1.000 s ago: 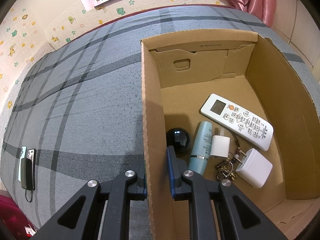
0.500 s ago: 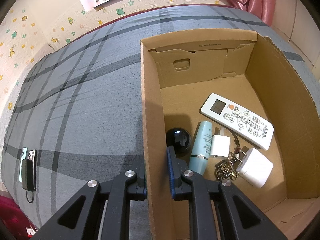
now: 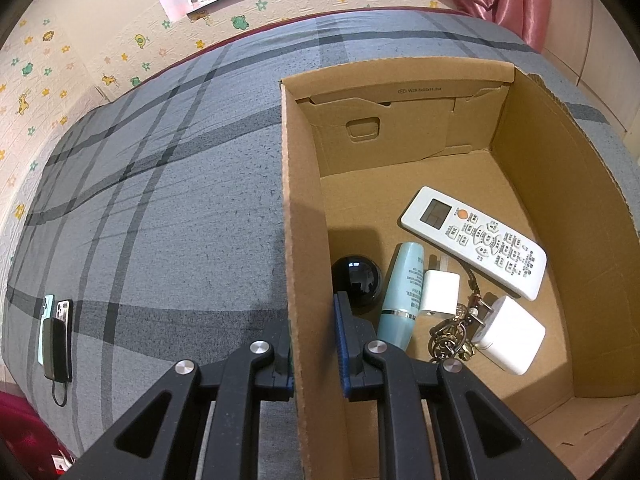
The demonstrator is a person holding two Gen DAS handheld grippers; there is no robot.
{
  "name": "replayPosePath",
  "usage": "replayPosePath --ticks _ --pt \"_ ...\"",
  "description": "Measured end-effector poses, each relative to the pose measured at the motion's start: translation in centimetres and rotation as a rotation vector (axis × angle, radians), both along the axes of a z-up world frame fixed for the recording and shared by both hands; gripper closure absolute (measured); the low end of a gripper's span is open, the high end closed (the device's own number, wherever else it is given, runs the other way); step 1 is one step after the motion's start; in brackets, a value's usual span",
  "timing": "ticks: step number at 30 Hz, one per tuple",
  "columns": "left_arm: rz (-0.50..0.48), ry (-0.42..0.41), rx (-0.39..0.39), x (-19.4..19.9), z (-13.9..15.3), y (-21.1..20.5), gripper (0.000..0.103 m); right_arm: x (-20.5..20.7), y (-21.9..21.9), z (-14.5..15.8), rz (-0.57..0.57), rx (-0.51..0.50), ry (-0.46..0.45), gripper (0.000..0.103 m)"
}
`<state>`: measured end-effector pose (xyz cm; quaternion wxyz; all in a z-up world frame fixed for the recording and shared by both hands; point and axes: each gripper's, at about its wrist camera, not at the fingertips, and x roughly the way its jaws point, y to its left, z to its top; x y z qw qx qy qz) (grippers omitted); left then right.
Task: Organize rigid objects
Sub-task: 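Lift the blue key fob with the right gripper and carry it over the box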
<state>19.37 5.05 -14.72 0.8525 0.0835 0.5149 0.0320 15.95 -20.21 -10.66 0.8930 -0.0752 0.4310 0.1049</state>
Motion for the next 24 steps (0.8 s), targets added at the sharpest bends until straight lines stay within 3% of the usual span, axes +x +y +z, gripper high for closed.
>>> replayPosePath --ticks 24 --pt "-0.002 0.000 -0.009 0.0 -0.1 0.2 0.087 1.0 4.1 6.0 0.057 0.018 -0.117 0.075"
